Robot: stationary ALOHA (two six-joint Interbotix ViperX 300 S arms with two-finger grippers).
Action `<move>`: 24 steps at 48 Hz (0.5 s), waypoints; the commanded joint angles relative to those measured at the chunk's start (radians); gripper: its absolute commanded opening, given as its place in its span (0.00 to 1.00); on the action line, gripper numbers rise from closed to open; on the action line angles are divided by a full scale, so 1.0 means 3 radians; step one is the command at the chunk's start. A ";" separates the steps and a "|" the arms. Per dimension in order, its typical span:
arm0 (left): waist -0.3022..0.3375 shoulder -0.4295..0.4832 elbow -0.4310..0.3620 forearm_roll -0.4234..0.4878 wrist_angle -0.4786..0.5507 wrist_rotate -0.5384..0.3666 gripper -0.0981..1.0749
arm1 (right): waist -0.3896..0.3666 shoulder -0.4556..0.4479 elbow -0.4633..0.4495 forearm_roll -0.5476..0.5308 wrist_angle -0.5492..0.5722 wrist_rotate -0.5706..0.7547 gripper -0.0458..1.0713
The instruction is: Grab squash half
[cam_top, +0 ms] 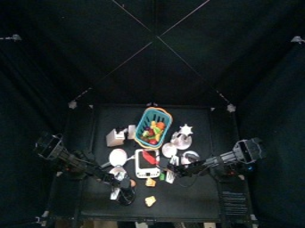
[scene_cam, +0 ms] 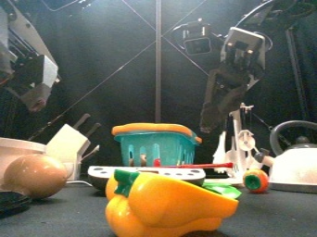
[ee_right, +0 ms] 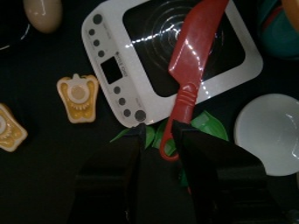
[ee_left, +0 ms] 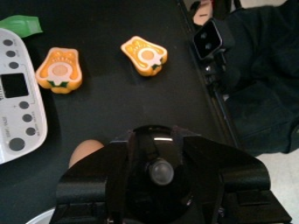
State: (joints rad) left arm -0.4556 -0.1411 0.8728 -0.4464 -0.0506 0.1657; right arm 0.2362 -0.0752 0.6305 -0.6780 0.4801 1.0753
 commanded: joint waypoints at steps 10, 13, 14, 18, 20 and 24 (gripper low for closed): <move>0.0332 0.0230 -0.0312 0.0020 -0.0235 0.0087 0.76 | 0.0015 -0.0240 0.0020 -0.0097 0.0210 0.0056 0.68; 0.0409 0.0368 -0.0414 0.0102 -0.0205 0.0097 0.76 | 0.0020 -0.0251 0.0046 -0.0066 0.0220 0.0051 0.68; 0.0445 0.0414 -0.0450 0.0133 -0.0189 0.0102 0.76 | 0.0020 -0.0256 0.0046 -0.0061 0.0225 0.0046 0.68; 0.0578 0.0603 -0.0624 0.0312 -0.0107 0.0128 0.76 | 0.0015 -0.0271 0.0066 -0.0077 0.0225 0.0051 0.68; 0.0619 0.0665 -0.0695 0.0389 -0.0051 0.0133 0.76 | 0.0015 -0.0281 0.0077 -0.0077 0.0225 0.0051 0.68; 0.0706 0.0762 -0.0798 0.0537 0.0041 0.0128 0.77 | 0.0010 -0.0281 0.0107 -0.0056 0.0225 0.0061 0.68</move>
State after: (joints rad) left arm -0.2700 0.0736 0.6857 -0.3252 -0.0568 0.2040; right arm 0.2393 -0.1304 0.6673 -0.6980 0.5476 1.0891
